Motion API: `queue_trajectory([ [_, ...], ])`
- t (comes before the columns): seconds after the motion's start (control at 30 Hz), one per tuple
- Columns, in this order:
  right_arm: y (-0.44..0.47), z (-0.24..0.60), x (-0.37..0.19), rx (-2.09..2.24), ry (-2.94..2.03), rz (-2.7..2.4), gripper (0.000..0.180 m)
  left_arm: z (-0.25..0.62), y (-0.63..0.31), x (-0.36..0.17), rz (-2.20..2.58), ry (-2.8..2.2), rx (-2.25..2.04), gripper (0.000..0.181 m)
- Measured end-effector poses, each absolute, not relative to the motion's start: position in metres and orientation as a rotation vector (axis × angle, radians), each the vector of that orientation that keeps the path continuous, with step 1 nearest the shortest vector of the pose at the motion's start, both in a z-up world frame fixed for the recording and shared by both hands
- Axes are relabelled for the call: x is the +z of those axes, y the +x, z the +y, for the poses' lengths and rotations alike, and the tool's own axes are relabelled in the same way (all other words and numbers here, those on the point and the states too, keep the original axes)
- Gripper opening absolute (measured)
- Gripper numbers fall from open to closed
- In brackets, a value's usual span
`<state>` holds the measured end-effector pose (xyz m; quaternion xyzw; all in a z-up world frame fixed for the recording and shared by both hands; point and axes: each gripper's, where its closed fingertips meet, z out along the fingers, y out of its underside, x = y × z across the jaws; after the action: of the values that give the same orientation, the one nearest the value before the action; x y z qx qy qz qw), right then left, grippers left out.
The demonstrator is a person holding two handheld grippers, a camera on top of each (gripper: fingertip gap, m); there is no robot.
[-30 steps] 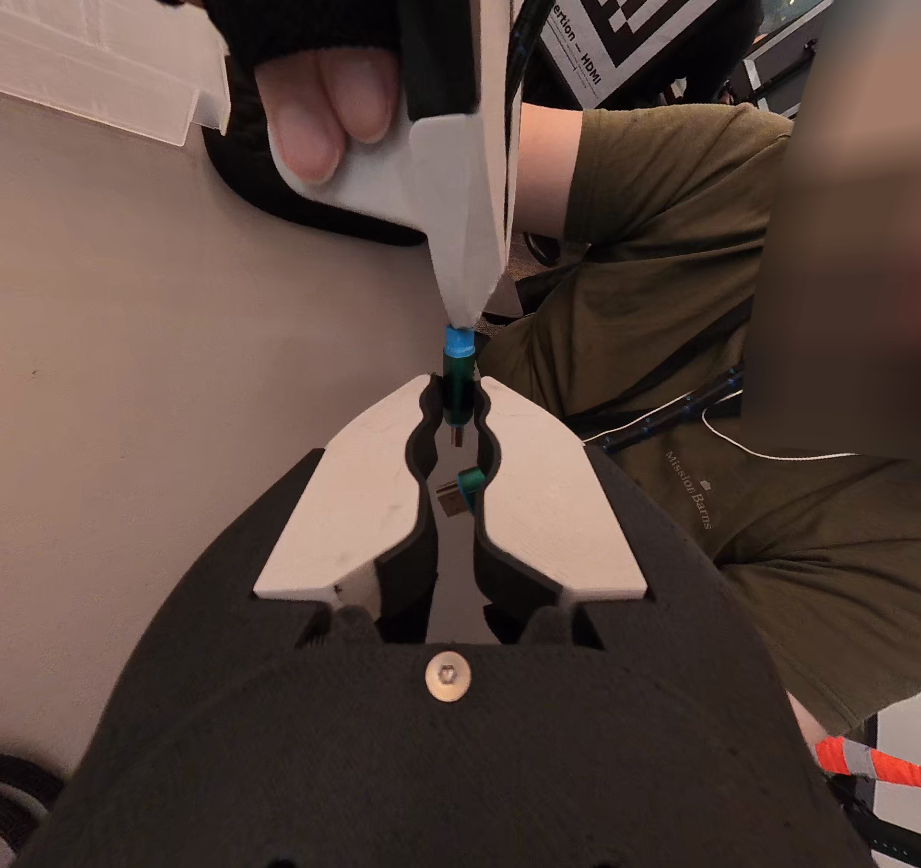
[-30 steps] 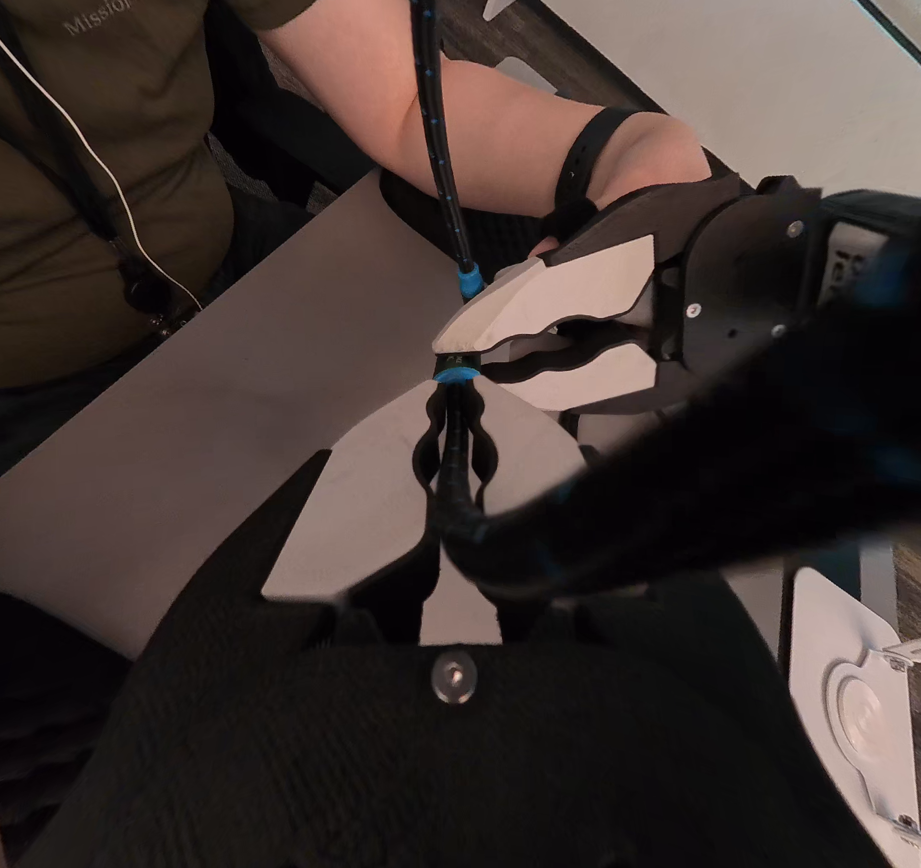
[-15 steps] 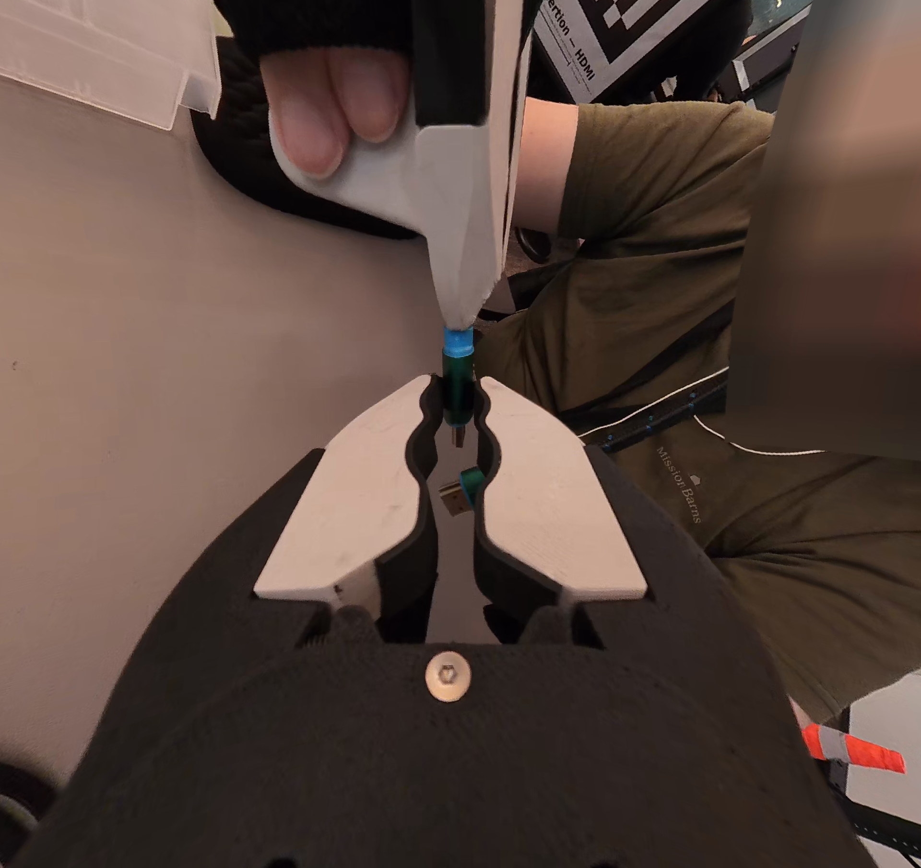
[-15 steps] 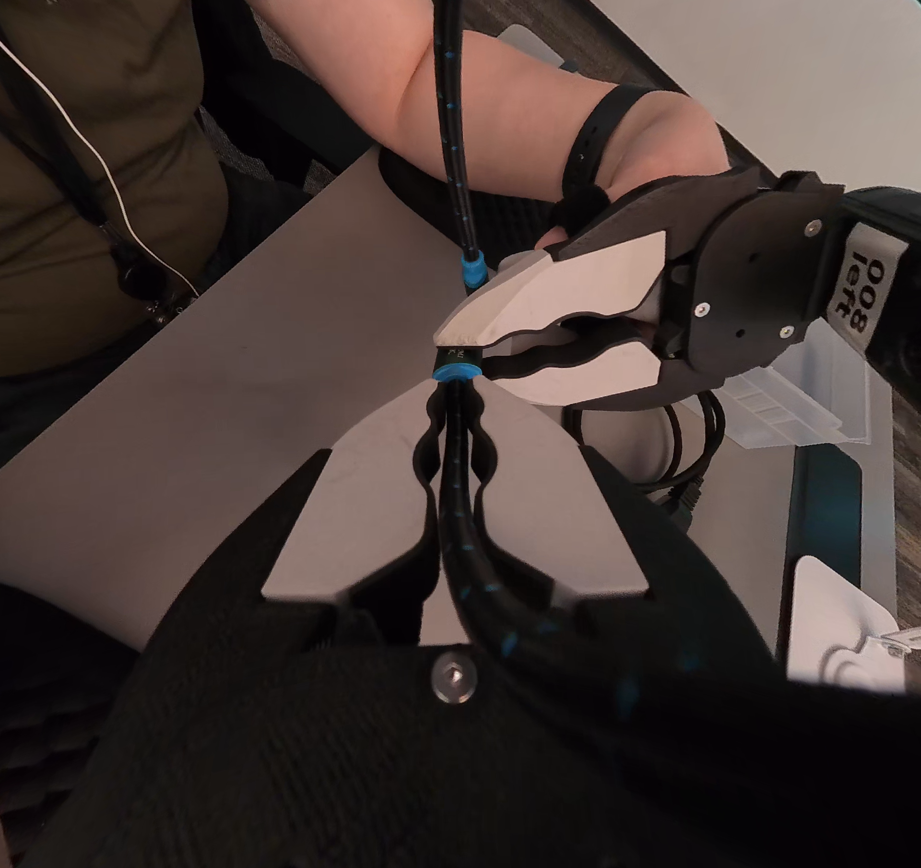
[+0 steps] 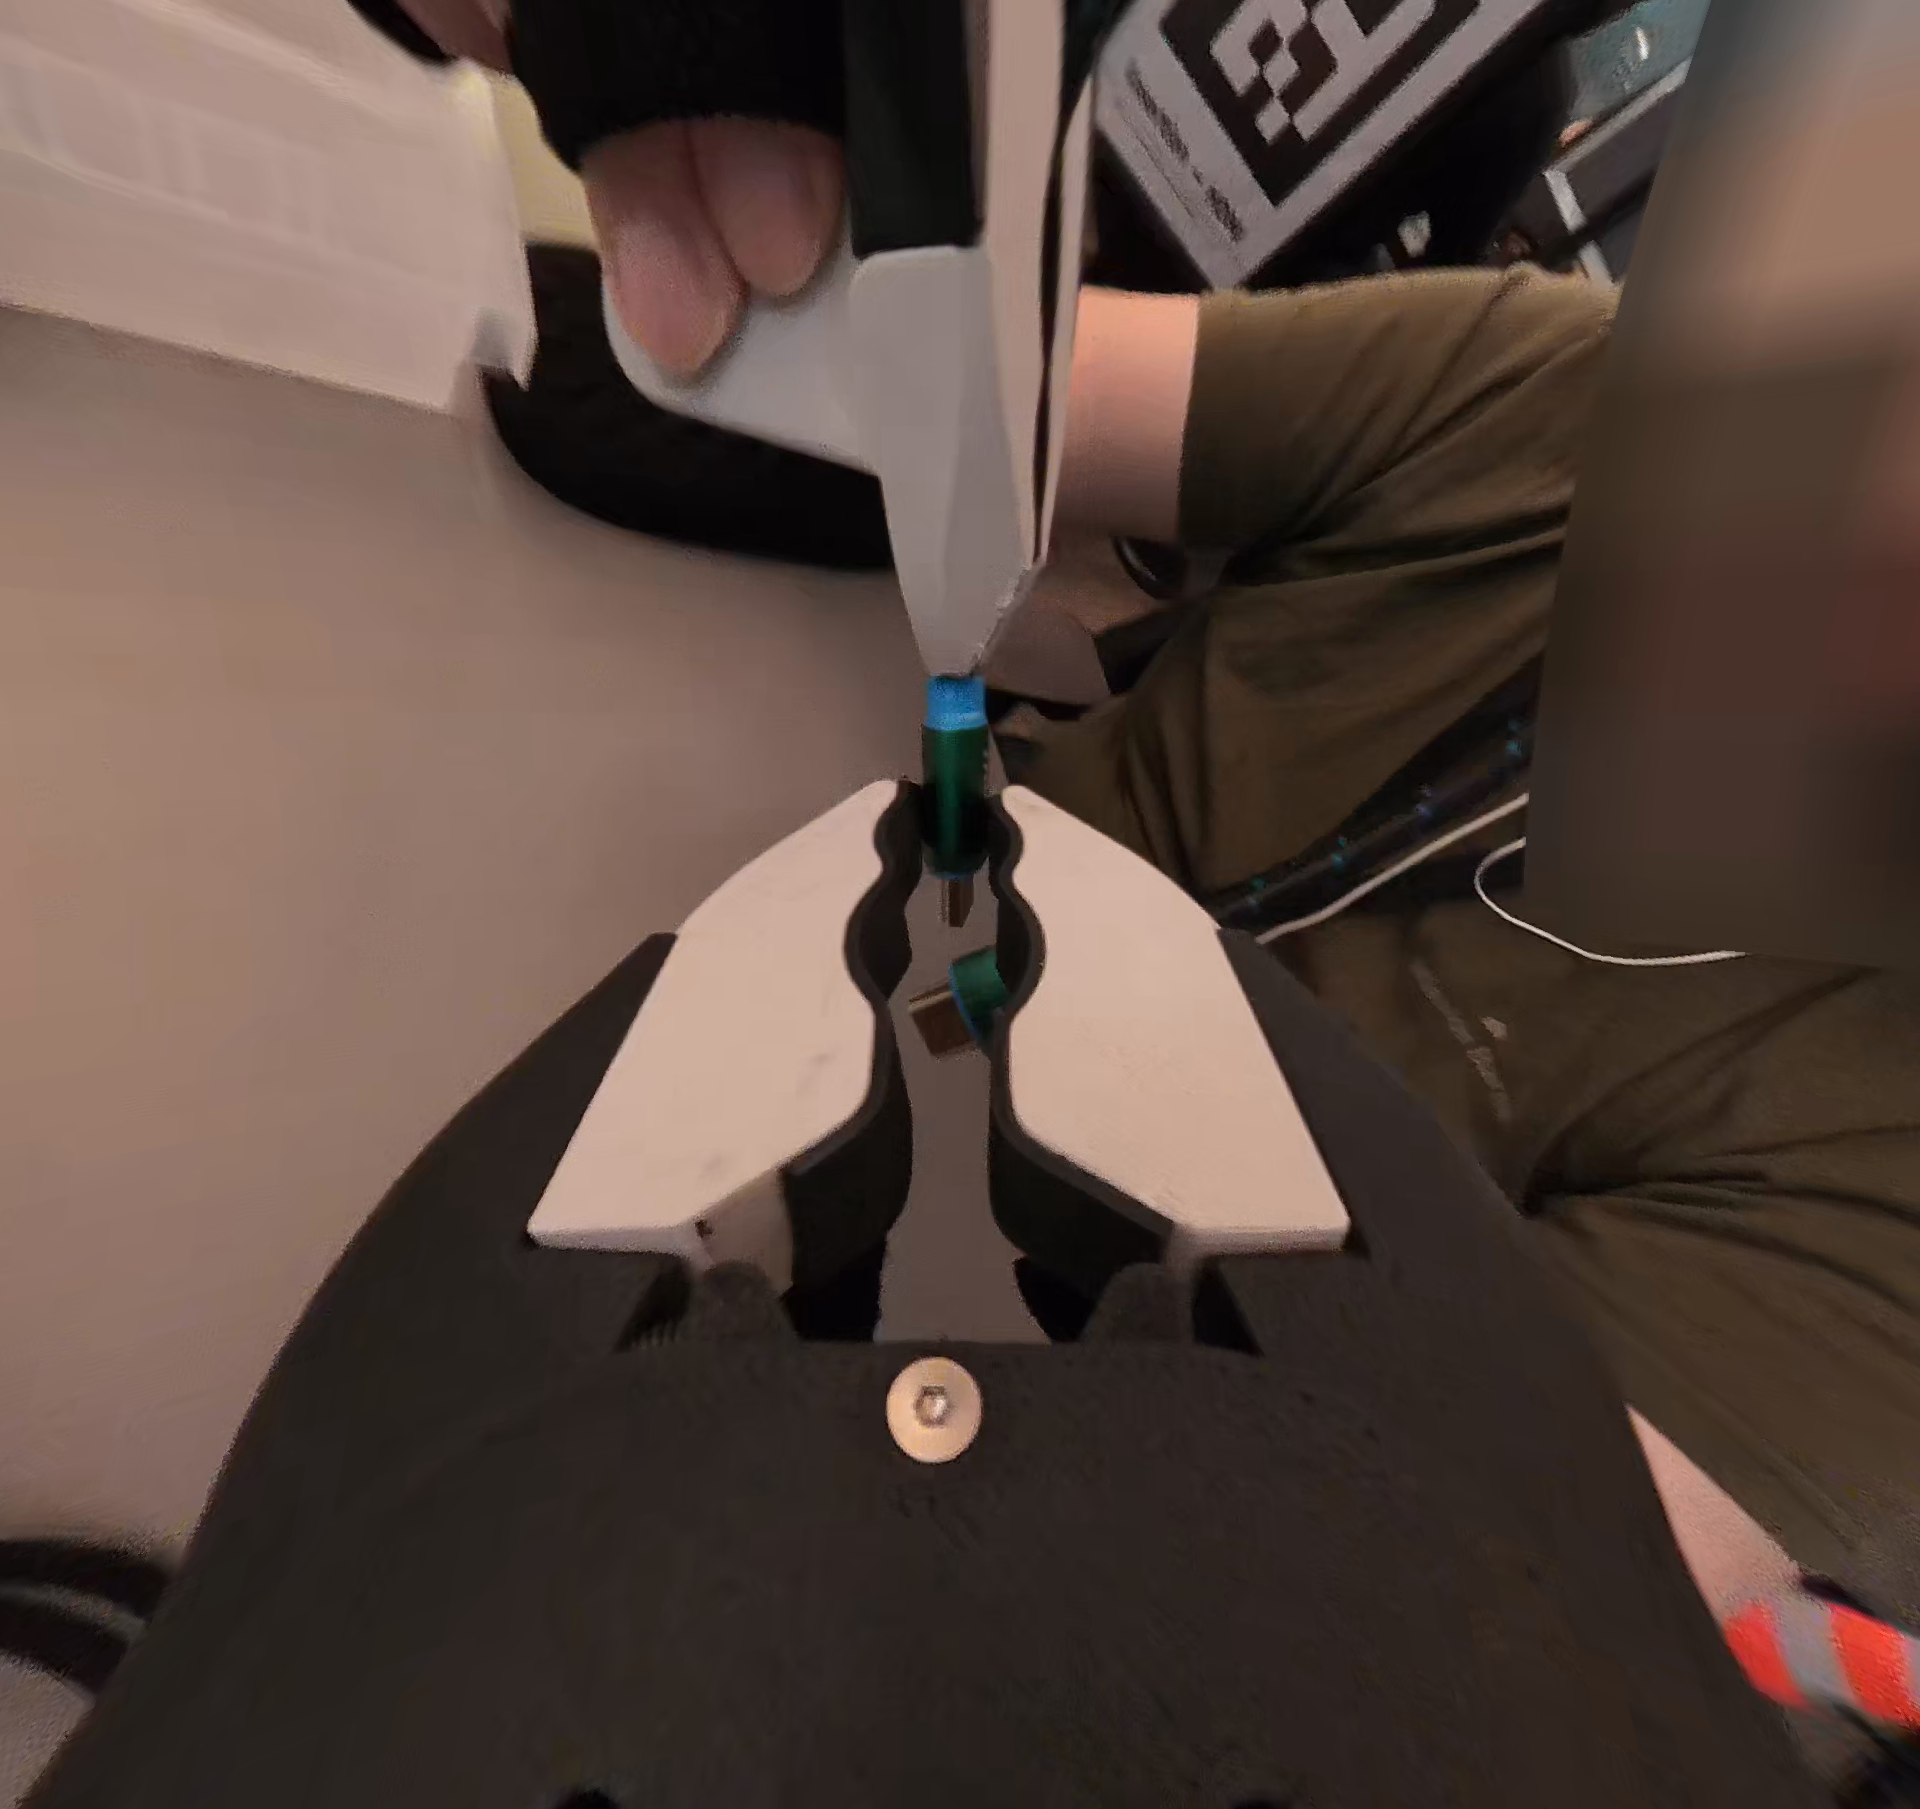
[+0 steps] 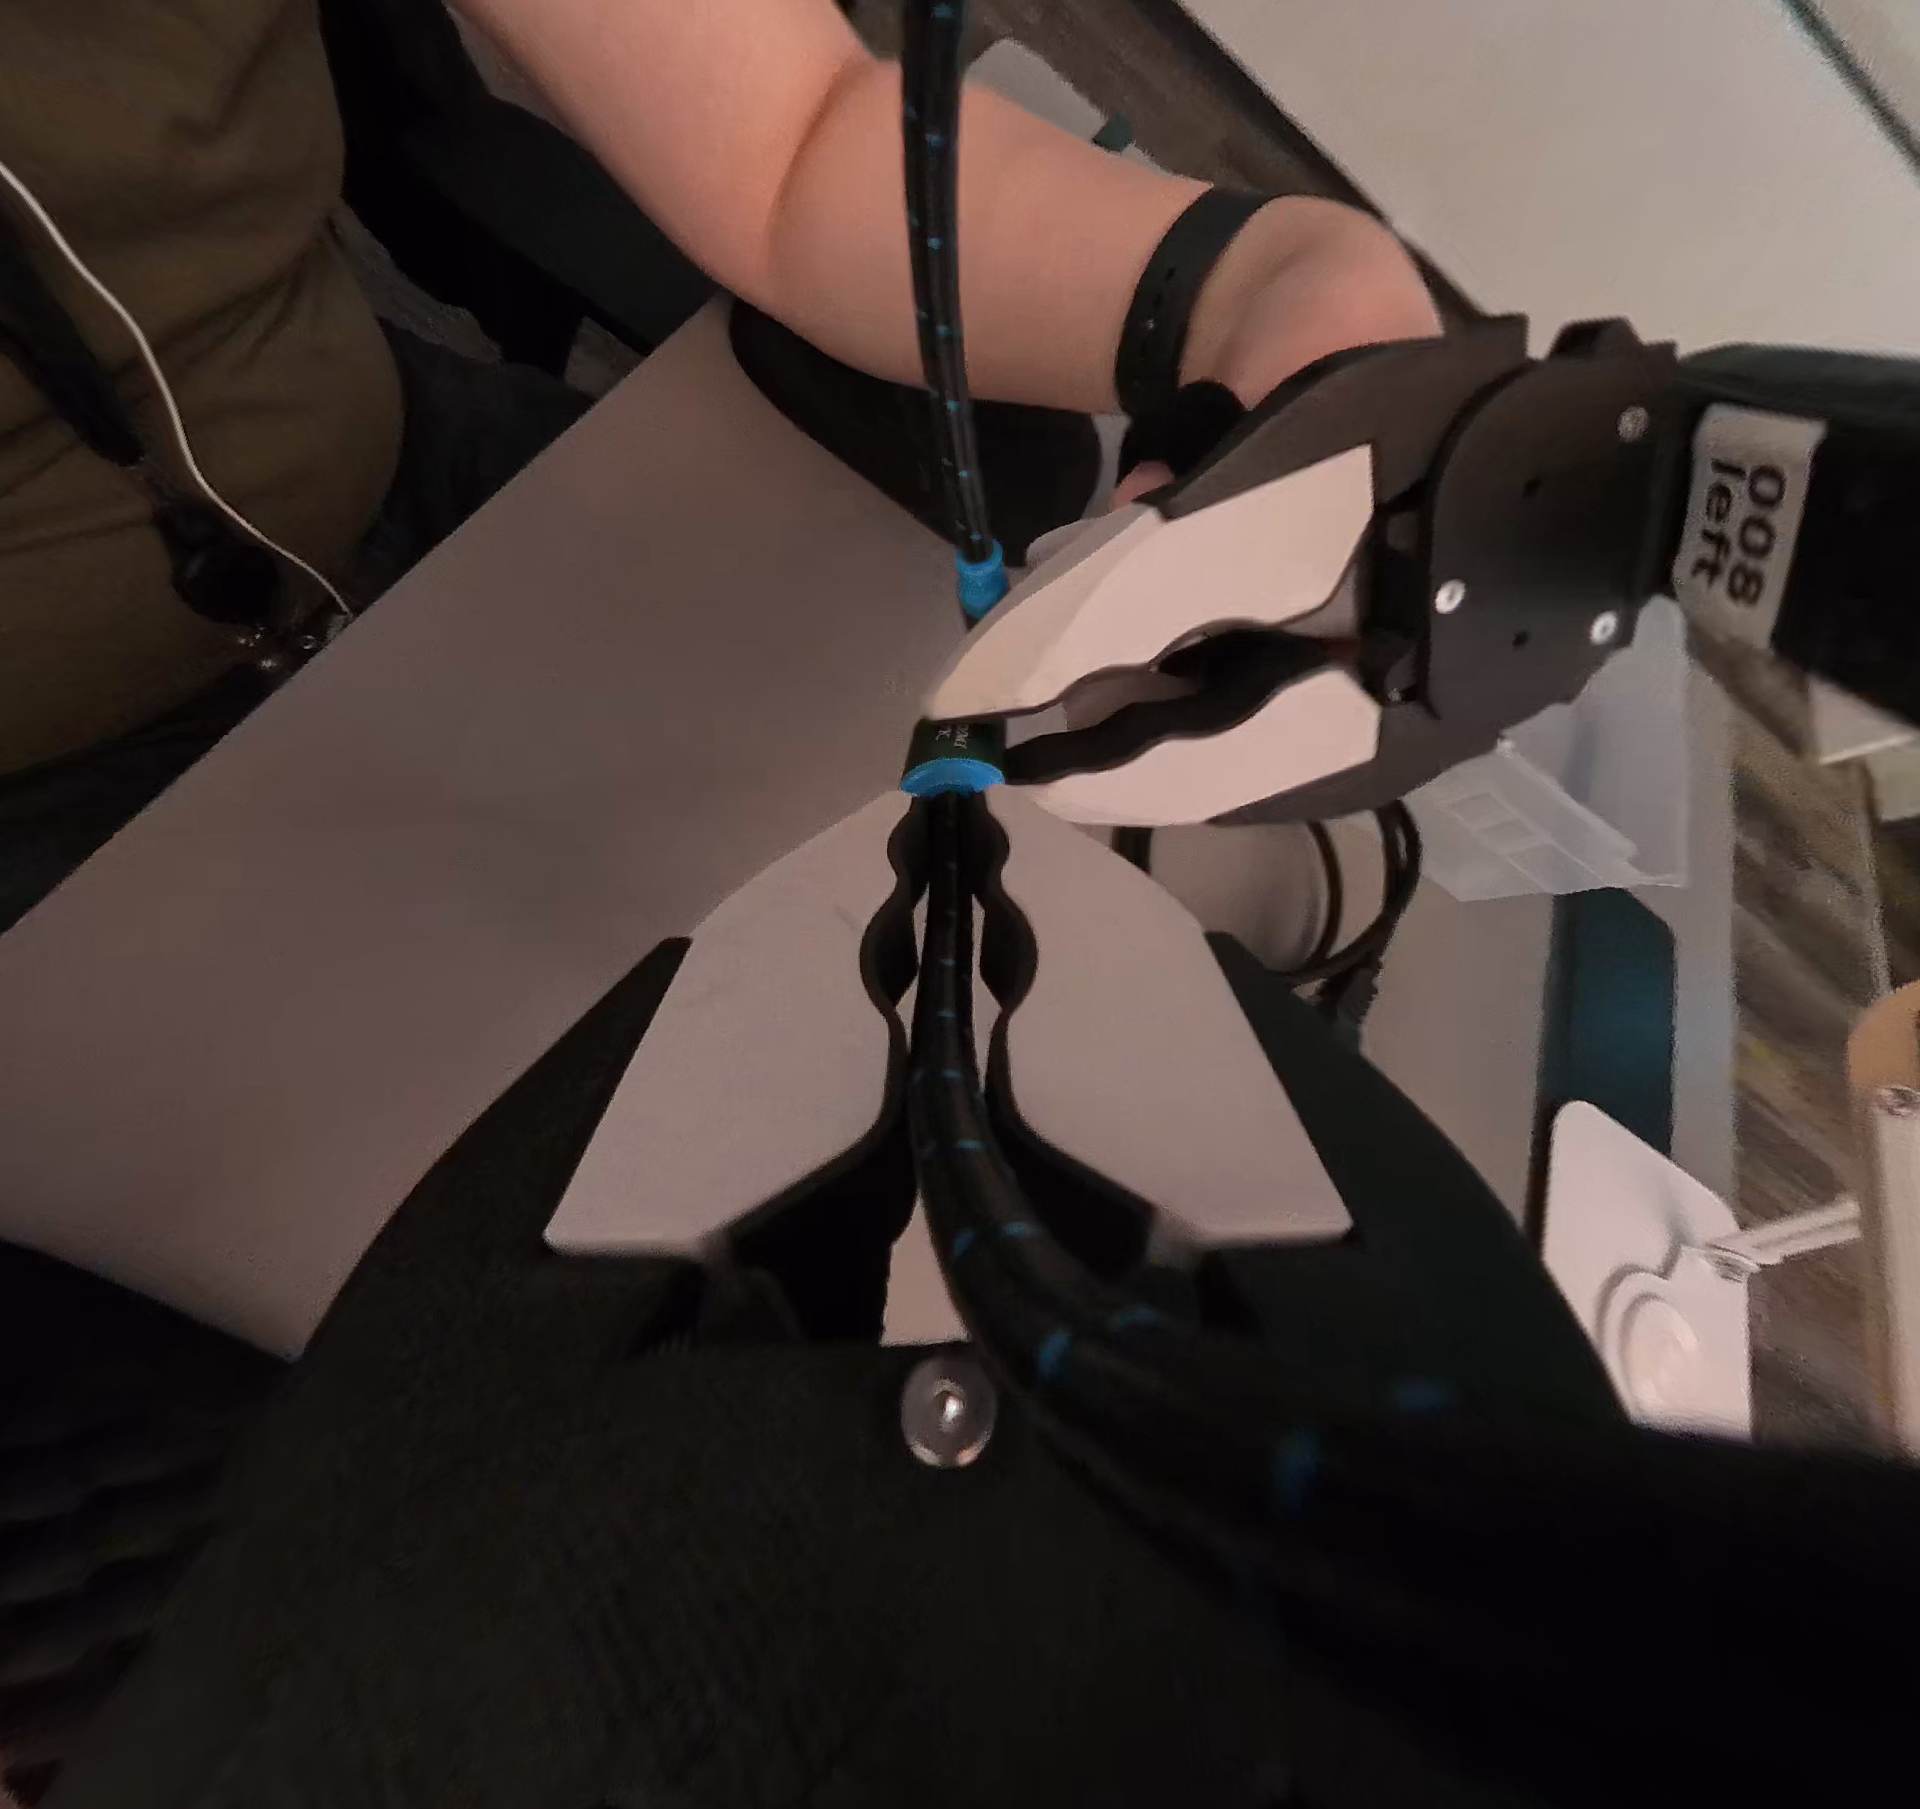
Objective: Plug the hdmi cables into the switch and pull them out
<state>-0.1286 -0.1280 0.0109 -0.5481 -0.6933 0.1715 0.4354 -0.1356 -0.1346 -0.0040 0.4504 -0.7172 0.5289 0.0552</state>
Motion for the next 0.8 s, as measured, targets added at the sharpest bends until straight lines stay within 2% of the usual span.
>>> queue_trajectory([
  [0.07, -0.120, -0.128, 0.022, 0.415, -1.353, -1.679, 0.008, -0.116, -0.127, 0.014, -2.237, 1.489, 1.733, 0.013],
  [0.17, -0.102, -0.128, 0.046, 0.401, -1.302, -1.571, 0.007, -0.066, -0.113, 0.031, -2.468, 1.866, 1.802, 0.037],
  [0.23, -0.089, -0.130, 0.067, 0.402, -1.245, -1.481, 0.008, -0.038, -0.111, 0.034, -2.726, 2.068, 1.697, 0.055],
  [0.27, -0.082, -0.131, 0.078, 0.397, -1.211, -1.426, 0.008, -0.031, -0.111, 0.032, -2.847, 2.125, 1.607, 0.058],
  [0.33, -0.069, -0.135, 0.099, 0.413, -1.150, -1.333, 0.007, -0.019, -0.107, 0.018, -3.049, 2.224, 1.282, 0.058],
  [0.4, -0.056, -0.141, 0.119, 0.415, -1.082, -1.248, 0.007, -0.002, -0.102, -0.006, -3.160, 2.359, 0.796, 0.050],
  [0.47, -0.047, -0.151, 0.134, 0.432, -1.008, -1.201, 0.008, 0.014, -0.098, -0.034, -3.237, 2.376, 0.294, 0.053],
  [0.53, -0.038, -0.162, 0.146, 0.431, -0.944, -1.165, 0.007, 0.022, -0.093, -0.061, -3.281, 2.298, -0.026, 0.056],
  [0.8, -0.012, -0.216, 0.186, 0.472, -0.647, -1.089, 0.007, 0.045, -0.086, -0.114, -3.324, 2.086, -0.626, 0.056],
])
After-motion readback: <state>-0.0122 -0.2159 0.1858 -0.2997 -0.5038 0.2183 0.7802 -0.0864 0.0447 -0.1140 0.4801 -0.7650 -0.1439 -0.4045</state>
